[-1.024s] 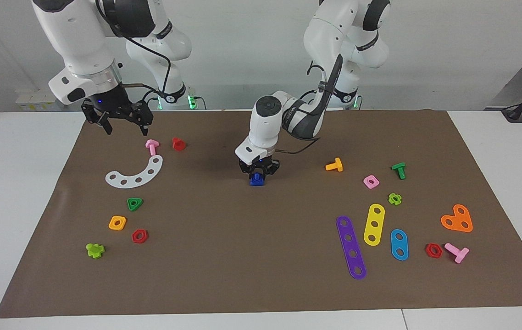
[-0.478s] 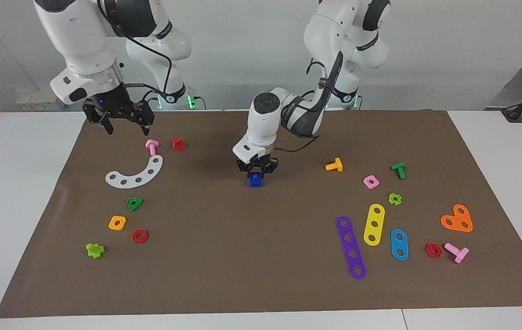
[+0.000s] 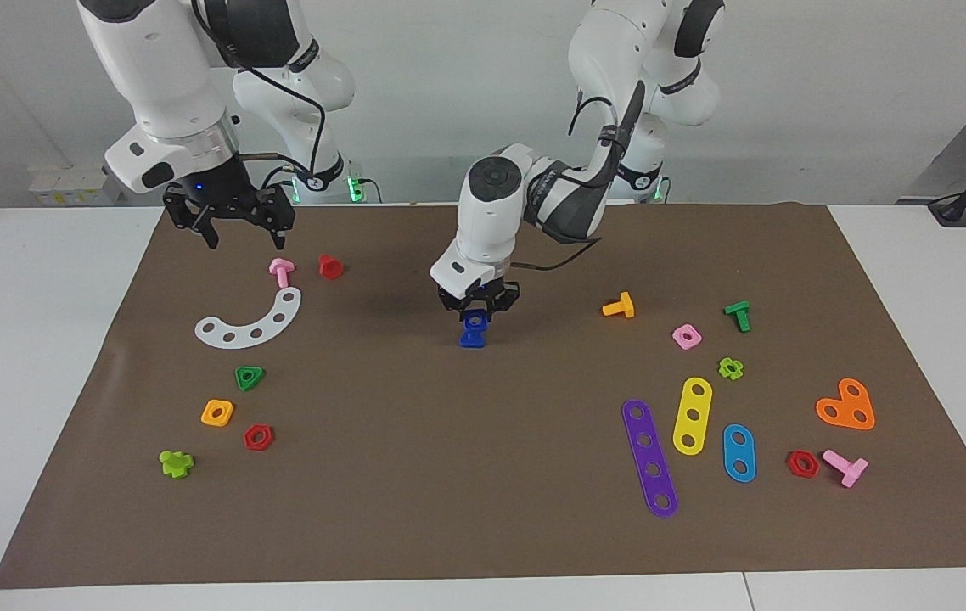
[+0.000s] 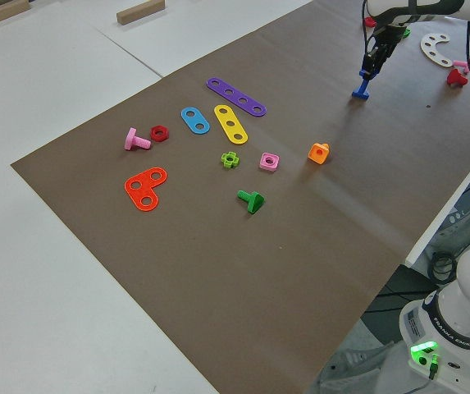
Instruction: Unscrew and place screws in storage area
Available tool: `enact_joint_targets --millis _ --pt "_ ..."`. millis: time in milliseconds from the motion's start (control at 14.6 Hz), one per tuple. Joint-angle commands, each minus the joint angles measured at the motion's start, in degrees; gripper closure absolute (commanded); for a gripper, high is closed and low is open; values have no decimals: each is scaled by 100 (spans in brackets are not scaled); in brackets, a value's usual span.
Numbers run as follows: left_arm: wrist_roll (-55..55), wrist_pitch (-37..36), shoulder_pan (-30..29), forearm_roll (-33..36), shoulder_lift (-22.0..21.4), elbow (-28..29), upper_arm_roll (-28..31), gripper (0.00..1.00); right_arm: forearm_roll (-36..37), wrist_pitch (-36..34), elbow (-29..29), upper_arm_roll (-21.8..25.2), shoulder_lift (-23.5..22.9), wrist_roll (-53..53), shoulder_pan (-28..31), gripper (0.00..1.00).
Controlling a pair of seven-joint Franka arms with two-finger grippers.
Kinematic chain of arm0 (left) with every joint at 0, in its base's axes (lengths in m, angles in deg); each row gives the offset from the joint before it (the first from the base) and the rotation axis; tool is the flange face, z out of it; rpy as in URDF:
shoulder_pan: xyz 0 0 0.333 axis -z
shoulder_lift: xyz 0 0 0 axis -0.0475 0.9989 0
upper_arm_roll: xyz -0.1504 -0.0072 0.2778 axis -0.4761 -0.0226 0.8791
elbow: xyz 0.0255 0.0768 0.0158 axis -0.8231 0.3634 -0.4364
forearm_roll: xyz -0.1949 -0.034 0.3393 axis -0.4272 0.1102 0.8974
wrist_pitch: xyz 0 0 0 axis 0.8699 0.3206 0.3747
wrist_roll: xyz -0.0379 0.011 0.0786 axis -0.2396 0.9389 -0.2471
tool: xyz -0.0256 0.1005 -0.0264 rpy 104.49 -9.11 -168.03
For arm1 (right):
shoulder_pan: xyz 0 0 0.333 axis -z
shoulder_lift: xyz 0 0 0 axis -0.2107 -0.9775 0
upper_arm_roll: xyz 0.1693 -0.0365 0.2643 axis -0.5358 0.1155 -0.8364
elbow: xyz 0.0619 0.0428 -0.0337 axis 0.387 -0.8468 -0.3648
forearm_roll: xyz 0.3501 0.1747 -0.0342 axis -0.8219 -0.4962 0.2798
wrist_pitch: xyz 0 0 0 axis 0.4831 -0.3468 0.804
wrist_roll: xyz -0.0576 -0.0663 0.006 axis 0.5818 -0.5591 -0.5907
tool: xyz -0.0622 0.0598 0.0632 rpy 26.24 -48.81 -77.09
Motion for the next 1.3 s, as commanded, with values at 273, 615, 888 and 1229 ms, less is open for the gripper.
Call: enact_joint_targets --millis 273,615,888,1229 --pt "105 -423 -778 -192 -143 -73 -3 96 -111 1420 -1673 -11 619 -413 -672 1" --pt "1000 -740 -1366 -165 -432 242 -3 99 -111 2201 -2139 -11 365 -1283 -1446 1" --pt "1650 -670 -1902 -165 -705 620 6 100 -111 2588 -2158 -11 -39 -1573 -1859 1" --pt "2811 303 -2483 -157 -1092 1858 23 100 -111 3712 -2149 -11 -917 -2127 -2395 2"
